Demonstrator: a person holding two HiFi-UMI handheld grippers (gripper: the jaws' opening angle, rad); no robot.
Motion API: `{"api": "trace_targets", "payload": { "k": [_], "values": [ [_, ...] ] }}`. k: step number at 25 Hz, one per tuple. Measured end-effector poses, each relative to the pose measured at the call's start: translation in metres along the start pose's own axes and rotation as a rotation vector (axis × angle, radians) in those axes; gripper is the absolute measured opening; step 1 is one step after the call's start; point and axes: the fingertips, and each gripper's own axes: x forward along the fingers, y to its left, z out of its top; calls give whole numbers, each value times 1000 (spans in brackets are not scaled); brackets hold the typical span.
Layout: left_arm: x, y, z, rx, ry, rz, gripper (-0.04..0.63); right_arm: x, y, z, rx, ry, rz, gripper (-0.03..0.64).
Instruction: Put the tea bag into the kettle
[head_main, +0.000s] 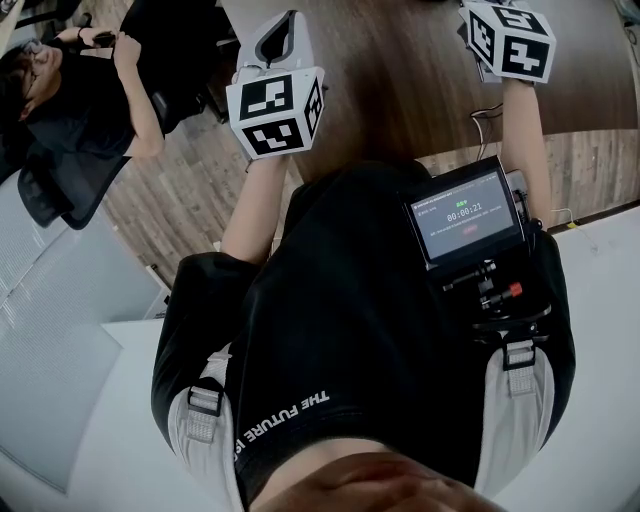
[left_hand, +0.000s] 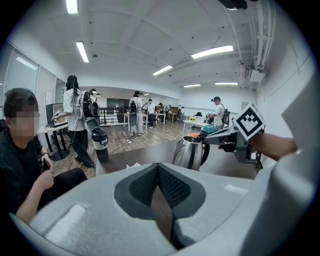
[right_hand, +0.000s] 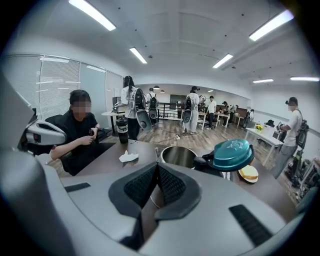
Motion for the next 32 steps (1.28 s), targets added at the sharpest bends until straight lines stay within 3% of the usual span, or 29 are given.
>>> {"api": "trace_targets", "payload": {
  "k": [11, 22, 32],
  "values": [
    [5, -1, -5, -8, -19, -36, 5, -26, 41, -7, -7, -25, 27, 8],
    [-13, 12, -13, -23, -32, -64, 5, -64, 101, -14, 142, -86, 67, 8],
    [-10, 9, -18, -14, -18, -87, 5, -61, 110, -26, 167, -54, 73, 8]
  ]
}}
